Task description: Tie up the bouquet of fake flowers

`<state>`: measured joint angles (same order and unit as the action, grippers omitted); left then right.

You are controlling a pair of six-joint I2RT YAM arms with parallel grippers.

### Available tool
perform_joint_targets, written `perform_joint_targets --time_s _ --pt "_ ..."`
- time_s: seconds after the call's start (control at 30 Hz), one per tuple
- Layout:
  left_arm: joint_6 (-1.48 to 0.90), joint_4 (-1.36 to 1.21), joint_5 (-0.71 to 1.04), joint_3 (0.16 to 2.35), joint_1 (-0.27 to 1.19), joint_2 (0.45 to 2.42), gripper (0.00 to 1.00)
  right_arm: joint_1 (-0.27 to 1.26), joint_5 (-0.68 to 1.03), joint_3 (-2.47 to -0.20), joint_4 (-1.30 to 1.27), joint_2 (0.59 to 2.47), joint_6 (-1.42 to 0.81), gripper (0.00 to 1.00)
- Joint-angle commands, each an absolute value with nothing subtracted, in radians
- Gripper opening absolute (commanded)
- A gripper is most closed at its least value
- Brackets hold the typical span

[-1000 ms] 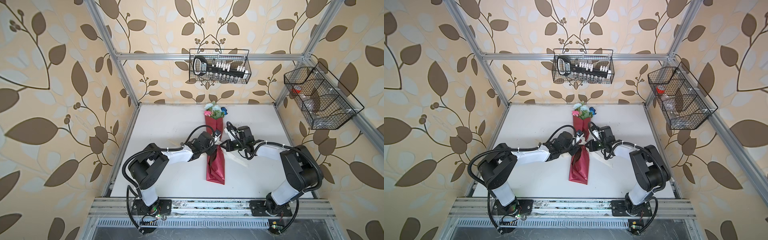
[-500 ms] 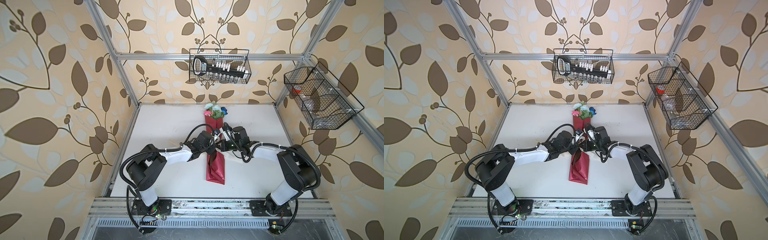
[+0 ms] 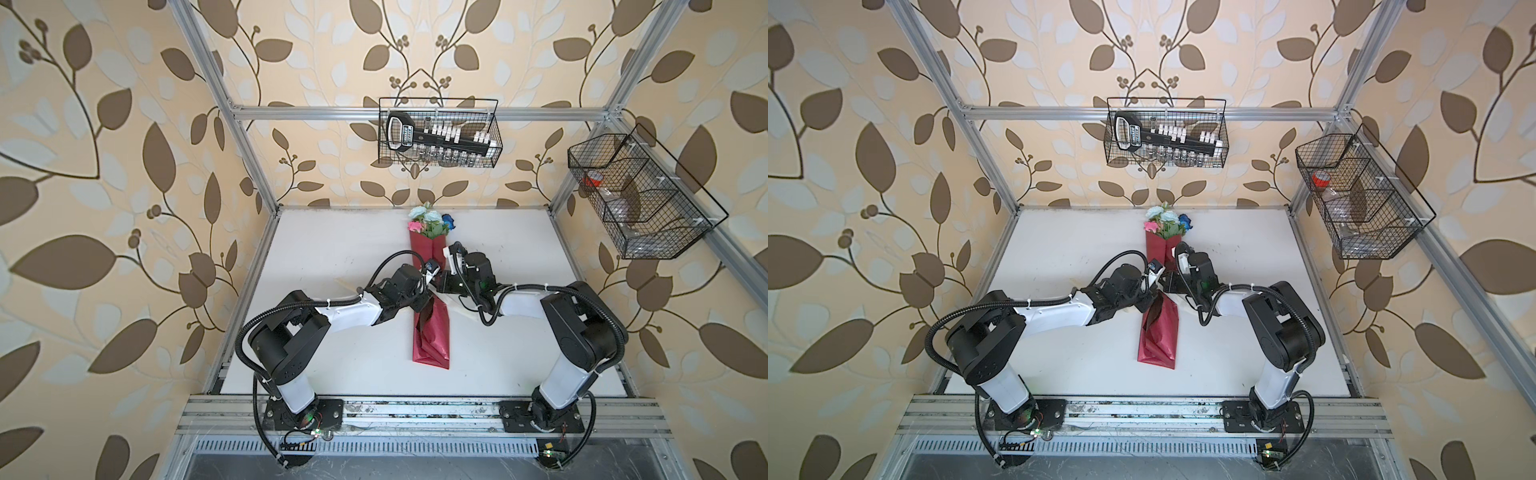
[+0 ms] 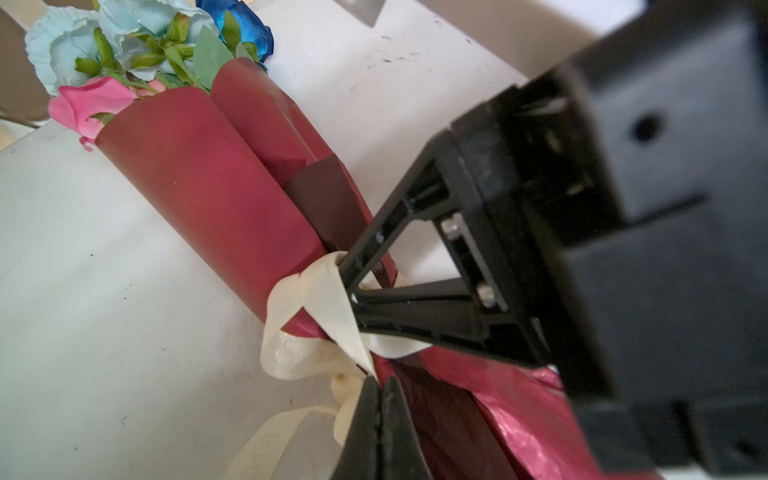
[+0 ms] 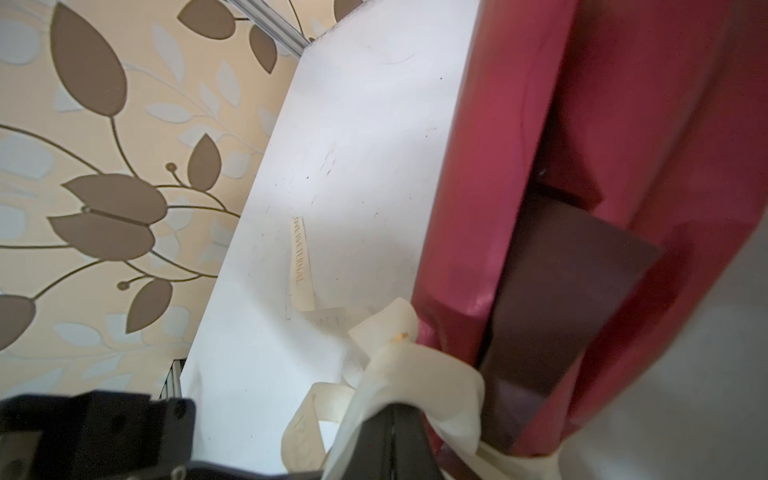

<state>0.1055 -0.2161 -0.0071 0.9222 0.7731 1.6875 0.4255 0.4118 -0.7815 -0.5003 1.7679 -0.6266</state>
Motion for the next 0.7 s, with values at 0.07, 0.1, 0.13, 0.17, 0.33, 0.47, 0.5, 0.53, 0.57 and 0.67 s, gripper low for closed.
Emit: perform_joint_targets --time_s 0.07,0.1,0.13,0.17,0.33,0.47,0.5,0.53,0.57,0.67 --pt "0.073 -0.257 0.046 0.929 0.778 1.705 0.0 0.436 0.356 -0.75 -0.513 1.777 -0.644 0.0" --pt "0.071 -0.253 0.047 0.934 0.778 1.713 0.0 0.437 0.353 -0.744 -0.503 1.771 -0.642 0.03" --pt "0.071 -0.247 0.052 0.94 0.778 1.723 0.0 0.437 0.35 -0.737 -0.493 1.76 -0.639 0.05" --pt "0.071 -0.242 0.053 0.943 0.778 1.732 0.0 0.439 0.344 -0.73 -0.474 1.749 -0.631 0.07" --pt "0.073 -0.25 0.051 0.939 0.776 1.756 0.0 0.441 0.302 -0.695 -0.392 1.672 -0.6 0.17" --pt "0.071 -0.249 0.05 0.946 0.768 1.775 0.0 0.441 0.283 -0.676 -0.353 1.627 -0.584 0.21" --pt "0.065 -0.25 0.058 0.946 0.762 1.775 0.0 0.441 0.283 -0.676 -0.342 1.619 -0.58 0.21" --pt "0.059 -0.251 0.068 0.946 0.756 1.775 0.0 0.441 0.283 -0.676 -0.33 1.609 -0.578 0.21" --pt "0.053 -0.252 0.077 0.945 0.75 1.773 0.0 0.441 0.288 -0.675 -0.318 1.597 -0.576 0.21" --pt "0.045 -0.26 0.096 0.937 0.737 1.768 0.0 0.441 0.289 -0.669 -0.276 1.536 -0.561 0.21"
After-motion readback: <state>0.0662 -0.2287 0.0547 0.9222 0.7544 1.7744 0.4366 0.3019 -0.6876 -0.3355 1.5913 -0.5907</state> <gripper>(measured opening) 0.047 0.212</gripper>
